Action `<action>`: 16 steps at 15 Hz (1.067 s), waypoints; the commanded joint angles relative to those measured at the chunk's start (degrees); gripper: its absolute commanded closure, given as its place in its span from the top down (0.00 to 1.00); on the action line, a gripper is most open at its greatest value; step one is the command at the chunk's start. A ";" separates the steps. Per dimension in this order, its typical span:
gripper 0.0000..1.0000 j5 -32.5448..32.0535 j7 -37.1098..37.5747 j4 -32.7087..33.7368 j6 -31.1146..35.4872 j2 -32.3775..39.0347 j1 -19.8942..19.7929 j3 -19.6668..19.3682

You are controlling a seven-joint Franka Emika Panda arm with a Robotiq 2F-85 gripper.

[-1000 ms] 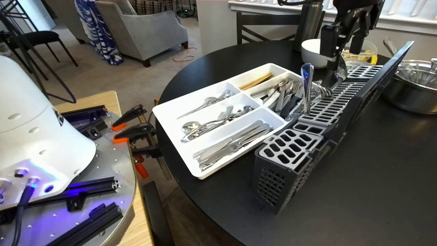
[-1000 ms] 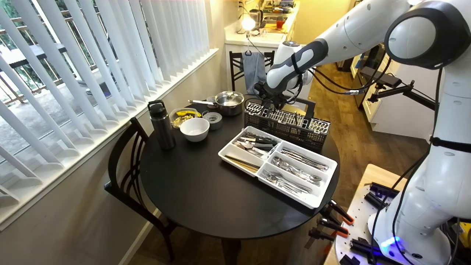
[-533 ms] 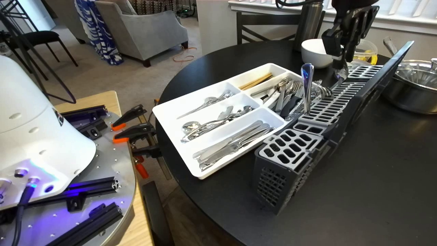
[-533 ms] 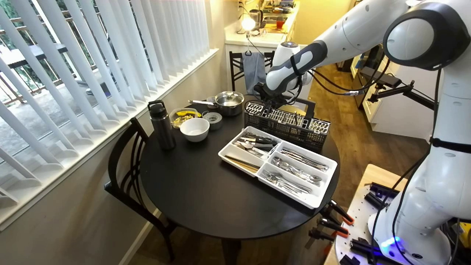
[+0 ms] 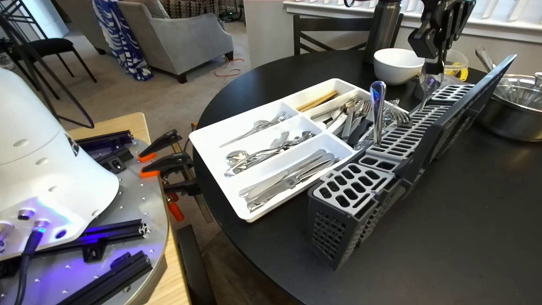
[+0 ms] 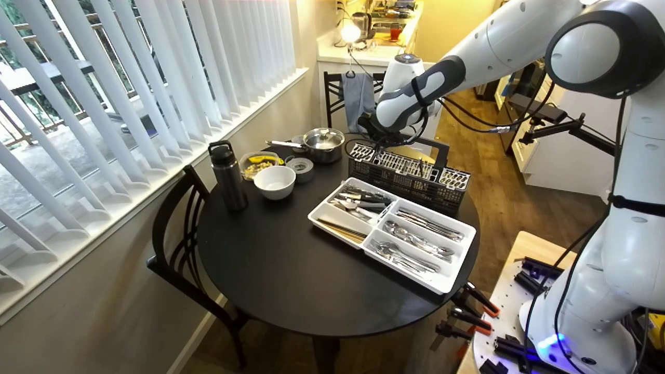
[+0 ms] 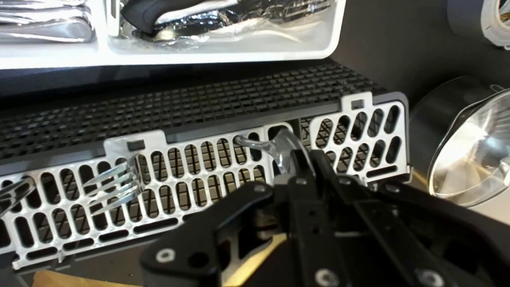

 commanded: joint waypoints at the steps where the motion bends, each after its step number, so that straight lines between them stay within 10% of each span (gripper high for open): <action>1: 0.04 -2.84 1.79 -4.86 0.76 -7.59 1.52 -0.18; 10: 0.04 -8.84 4.73 -8.34 -2.96 -20.99 0.18 3.98; 16: 0.04 -7.25 13.05 -1.95 -32.12 -20.89 0.66 9.85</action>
